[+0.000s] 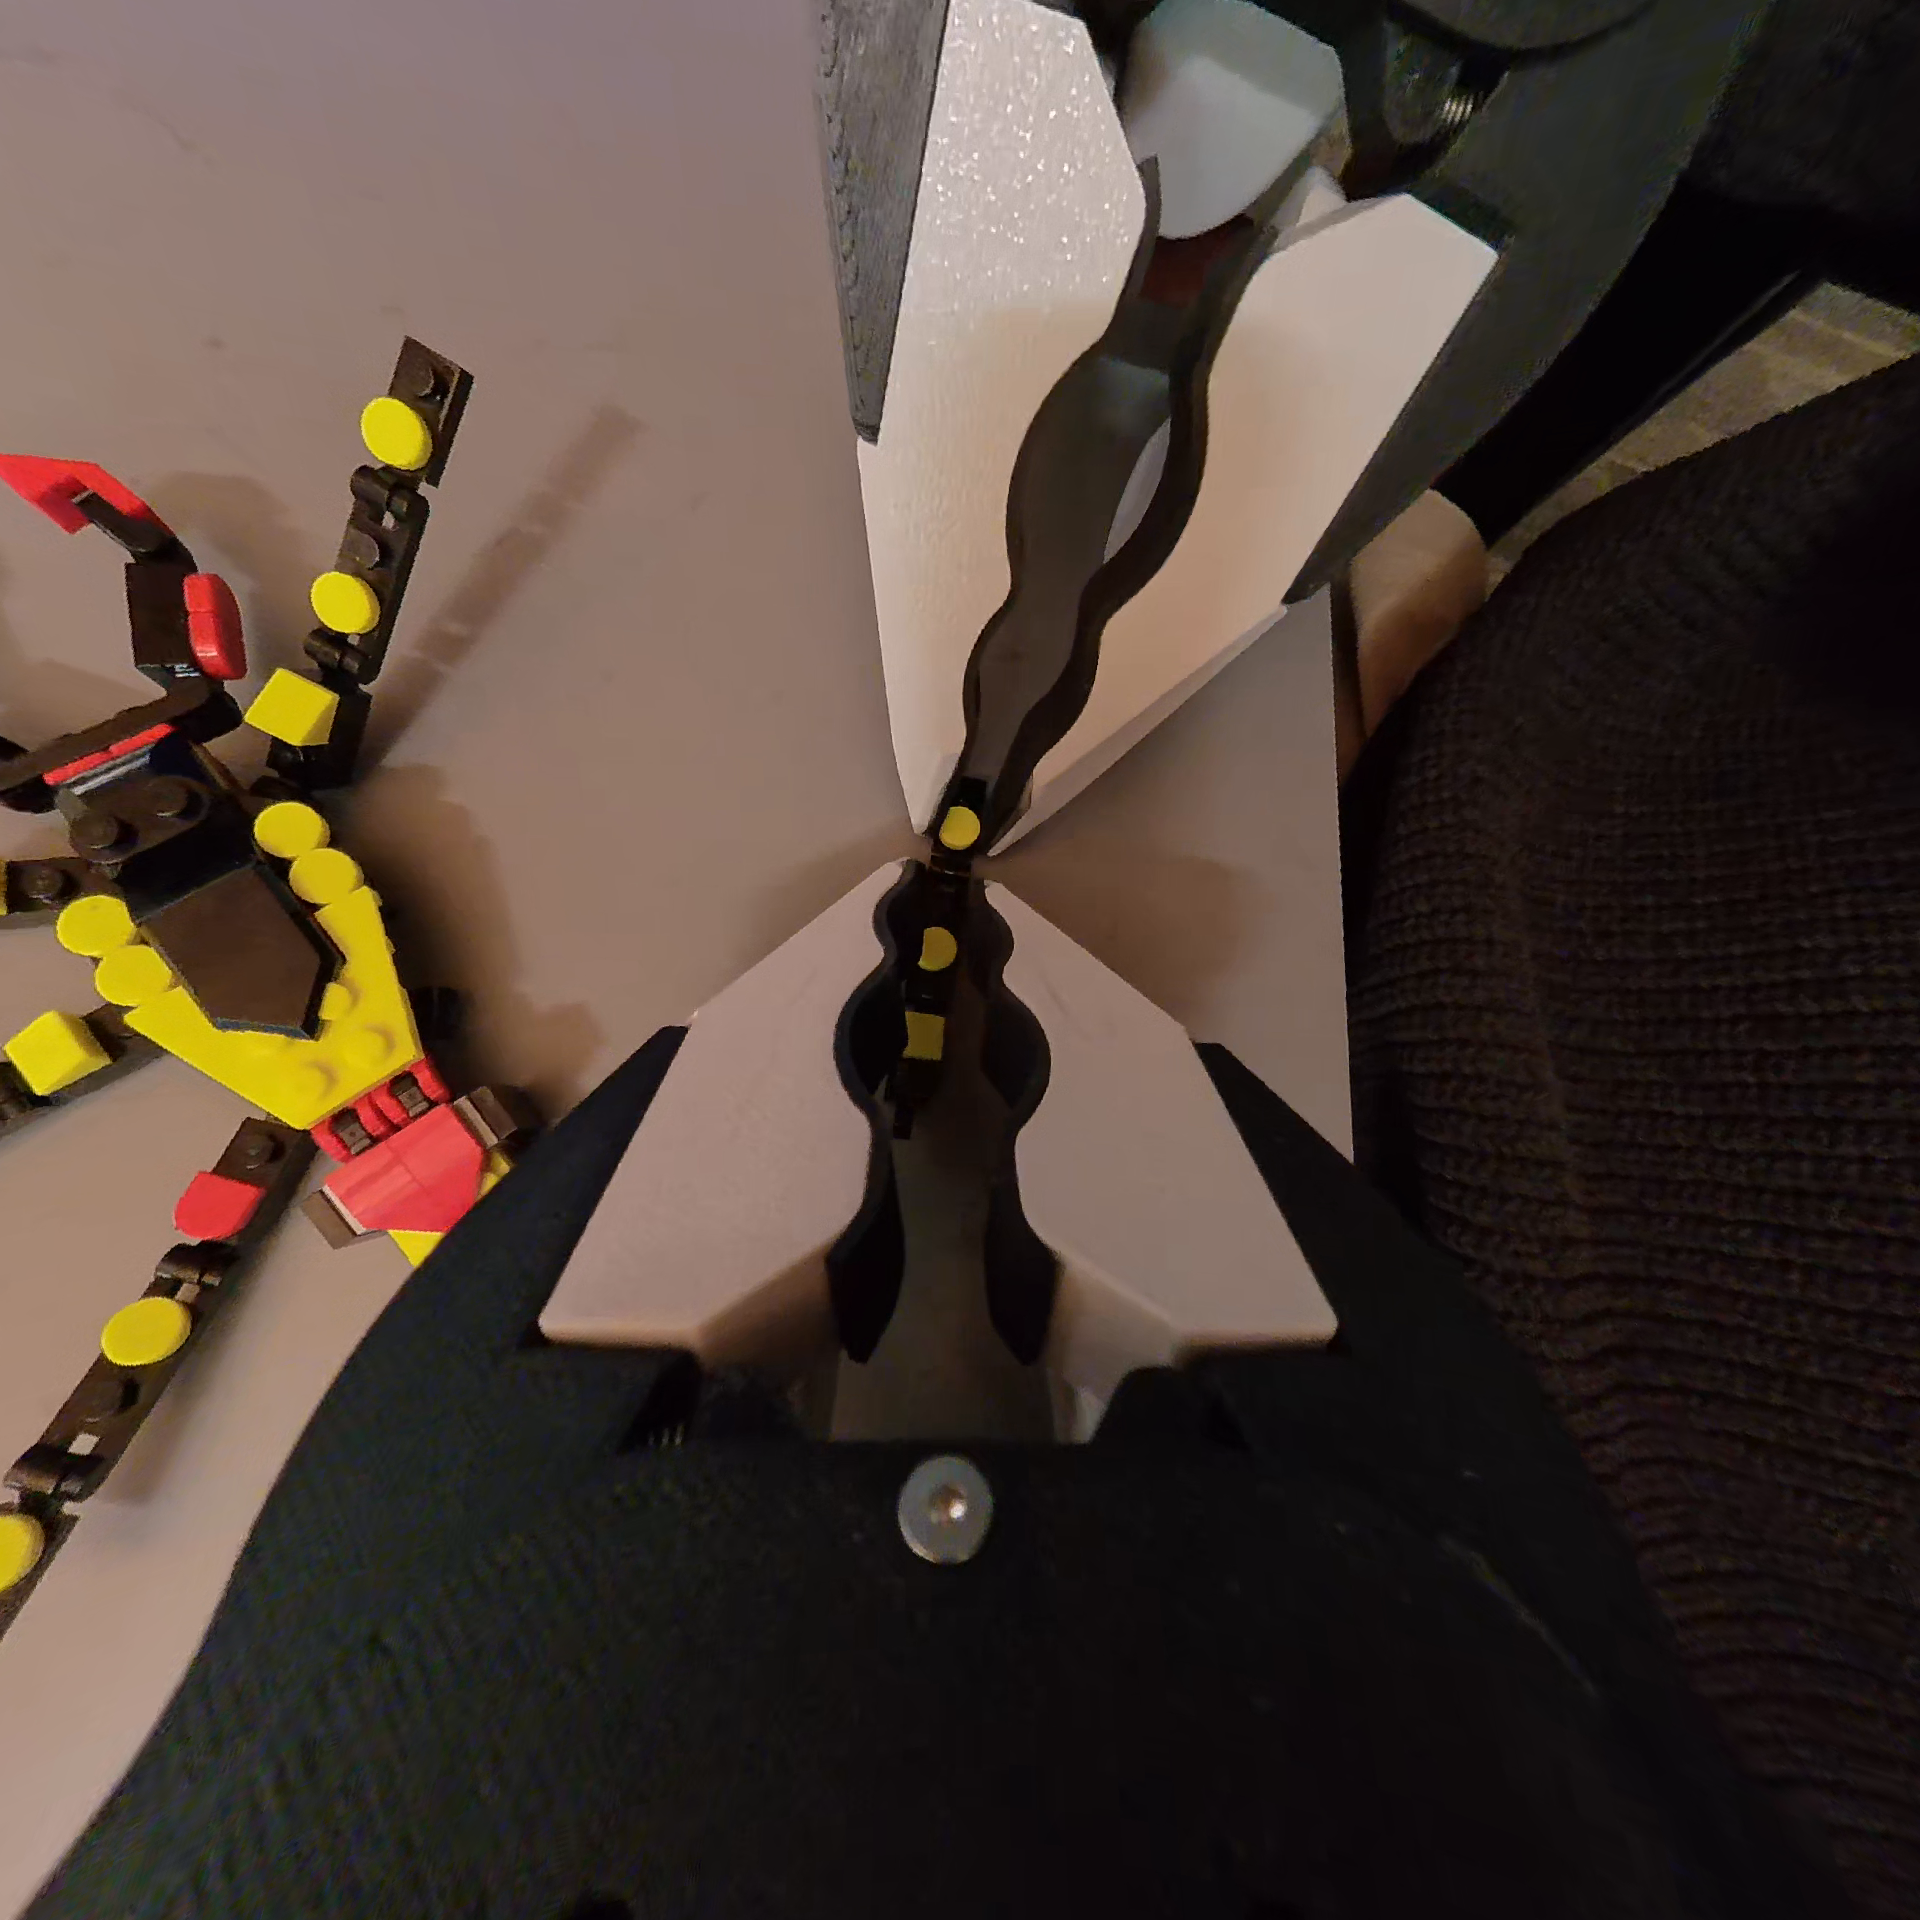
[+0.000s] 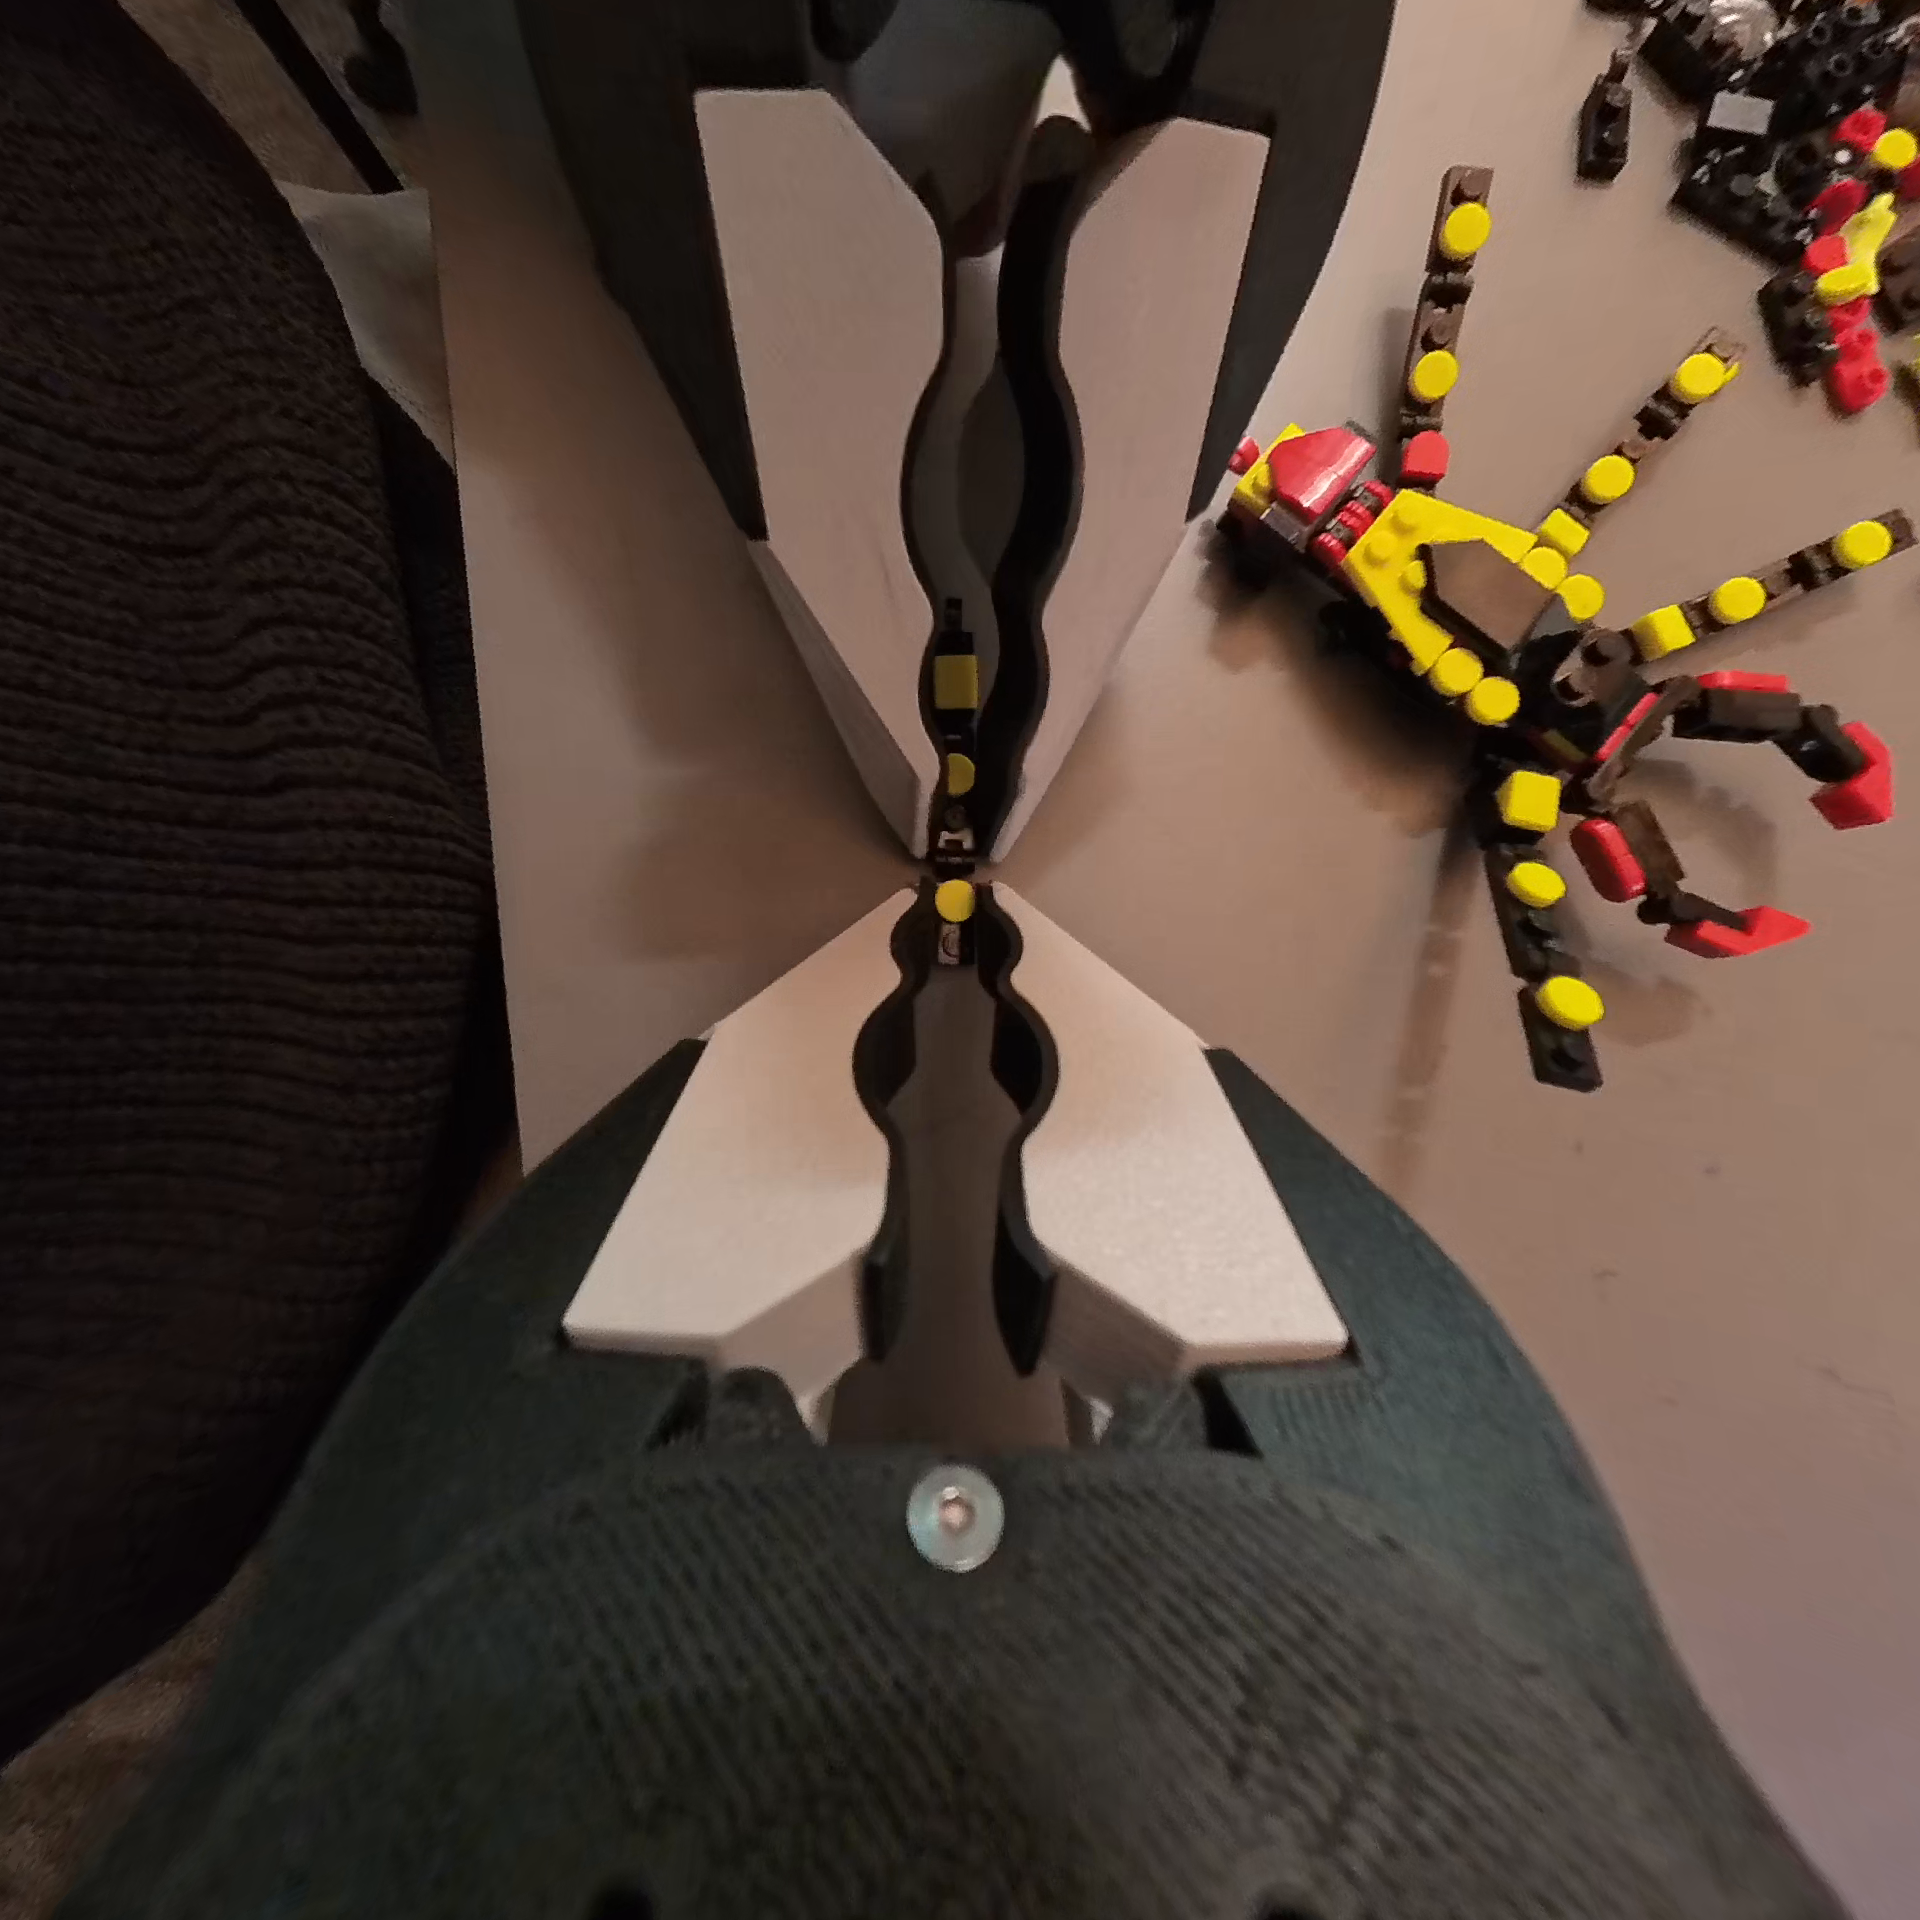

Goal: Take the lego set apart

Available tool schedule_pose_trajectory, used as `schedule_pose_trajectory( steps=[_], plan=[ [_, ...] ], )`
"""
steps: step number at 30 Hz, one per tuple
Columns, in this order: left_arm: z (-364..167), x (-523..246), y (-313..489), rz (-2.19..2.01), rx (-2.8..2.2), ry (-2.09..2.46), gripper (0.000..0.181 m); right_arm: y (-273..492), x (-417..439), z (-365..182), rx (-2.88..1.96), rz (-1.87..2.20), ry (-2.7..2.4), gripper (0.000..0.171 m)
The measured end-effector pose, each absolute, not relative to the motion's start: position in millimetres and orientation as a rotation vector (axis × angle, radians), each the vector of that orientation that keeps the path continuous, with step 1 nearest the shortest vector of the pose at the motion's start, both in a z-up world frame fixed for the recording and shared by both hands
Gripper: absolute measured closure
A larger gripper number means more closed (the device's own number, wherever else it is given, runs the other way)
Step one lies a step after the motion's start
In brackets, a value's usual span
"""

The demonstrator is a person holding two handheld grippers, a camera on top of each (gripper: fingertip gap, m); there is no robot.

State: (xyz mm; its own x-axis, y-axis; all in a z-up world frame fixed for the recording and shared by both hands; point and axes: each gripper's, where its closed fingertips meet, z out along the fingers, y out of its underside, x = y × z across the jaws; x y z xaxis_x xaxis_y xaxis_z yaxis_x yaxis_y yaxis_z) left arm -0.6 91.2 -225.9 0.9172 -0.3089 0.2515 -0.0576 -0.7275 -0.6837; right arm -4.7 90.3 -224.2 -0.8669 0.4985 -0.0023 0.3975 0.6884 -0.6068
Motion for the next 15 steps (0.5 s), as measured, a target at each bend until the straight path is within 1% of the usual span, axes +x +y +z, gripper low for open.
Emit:
schedule_pose_trajectory(
  steps=[4, 8, 15],
  plan=[
    [-226.2, -0.6, 91.2, -0.444, -2.374, 0.240, 0.176, 90.2, -5.7, -221.6, -0.819, 0.956, -2.737, 0.165],
    [-227.3, -0.5, 91.6, -0.307, -2.423, 0.298, 0.176, 87.5, -8.9, -215.3, -0.893, 1.035, -2.714, 0.166],
    [-227.9, -2.8, 92.3, -0.266, -2.437, 0.274, 0.174, 90.0, -10.6, -214.5, -0.961, 1.075, -2.688, 0.166]
  ],
)
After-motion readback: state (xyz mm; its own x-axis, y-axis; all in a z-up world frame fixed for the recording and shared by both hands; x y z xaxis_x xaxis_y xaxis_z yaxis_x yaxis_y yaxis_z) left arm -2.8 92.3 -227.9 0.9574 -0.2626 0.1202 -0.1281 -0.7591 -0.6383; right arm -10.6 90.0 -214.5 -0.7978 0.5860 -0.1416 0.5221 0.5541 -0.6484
